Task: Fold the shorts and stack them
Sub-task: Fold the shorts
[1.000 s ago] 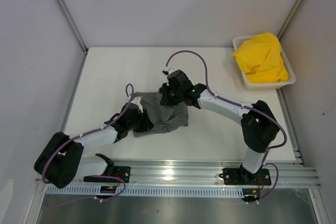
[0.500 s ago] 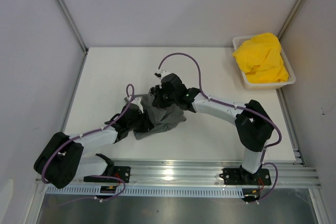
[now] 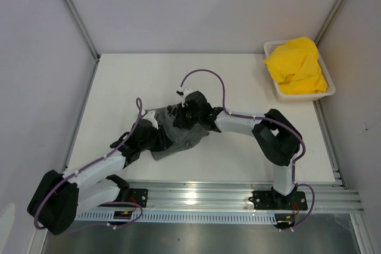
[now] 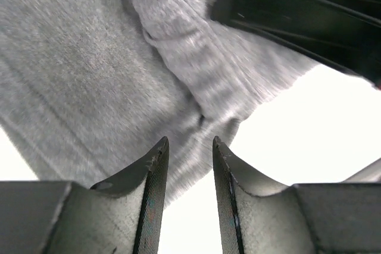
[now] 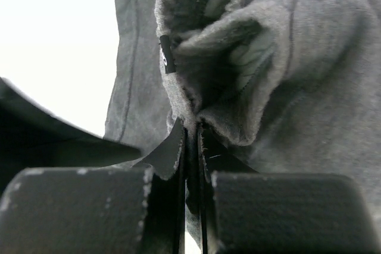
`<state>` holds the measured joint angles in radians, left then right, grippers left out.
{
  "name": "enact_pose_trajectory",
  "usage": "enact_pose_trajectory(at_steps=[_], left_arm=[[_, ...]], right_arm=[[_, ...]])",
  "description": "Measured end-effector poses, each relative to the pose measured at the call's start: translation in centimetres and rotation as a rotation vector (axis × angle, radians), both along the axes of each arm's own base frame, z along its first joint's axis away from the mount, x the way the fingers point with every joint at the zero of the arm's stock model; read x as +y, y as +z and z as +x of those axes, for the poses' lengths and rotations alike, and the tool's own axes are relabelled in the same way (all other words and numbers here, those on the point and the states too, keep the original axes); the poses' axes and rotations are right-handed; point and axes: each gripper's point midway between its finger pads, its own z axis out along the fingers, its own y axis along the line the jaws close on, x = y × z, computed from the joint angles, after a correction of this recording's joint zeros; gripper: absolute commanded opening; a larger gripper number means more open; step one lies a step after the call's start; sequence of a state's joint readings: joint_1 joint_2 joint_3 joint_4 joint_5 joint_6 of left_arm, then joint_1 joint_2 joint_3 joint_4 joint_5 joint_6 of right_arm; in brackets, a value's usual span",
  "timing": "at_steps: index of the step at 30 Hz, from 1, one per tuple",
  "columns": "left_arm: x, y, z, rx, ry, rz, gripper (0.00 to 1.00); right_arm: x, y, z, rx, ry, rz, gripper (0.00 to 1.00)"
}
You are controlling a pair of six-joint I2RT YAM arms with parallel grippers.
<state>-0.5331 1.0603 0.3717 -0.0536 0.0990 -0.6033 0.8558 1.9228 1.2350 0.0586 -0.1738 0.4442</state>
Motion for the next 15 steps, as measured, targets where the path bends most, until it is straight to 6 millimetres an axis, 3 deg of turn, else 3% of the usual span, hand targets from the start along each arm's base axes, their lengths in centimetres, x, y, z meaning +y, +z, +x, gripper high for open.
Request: enact_pose_trajectory(at_steps=[4, 8, 11, 15], left_arm=[[0.4, 2.1, -0.2, -0.055, 0.018, -0.026, 0.41], [1.1, 2.6, -0.3, -0.059, 0.042, -0.010, 0.42], [1.9, 2.7, 0.1, -0.044, 0.076, 0.007, 0.42], [3.7, 3.1, 1.6, -0.039, 0.152, 0.033, 0.42]], right_arm=[[-0.5, -0.1, 0.8, -0.004, -0.020, 0.014, 0.00], [-1.5, -1.1, 1.3, 0.003, -0.058, 0.013, 0.00], [-3.2, -2.1, 1.2, 0.006, -0.103, 0.002, 0.00], [-5.3, -1.7, 0.7, -0.004, -0.152, -0.024, 0.00]])
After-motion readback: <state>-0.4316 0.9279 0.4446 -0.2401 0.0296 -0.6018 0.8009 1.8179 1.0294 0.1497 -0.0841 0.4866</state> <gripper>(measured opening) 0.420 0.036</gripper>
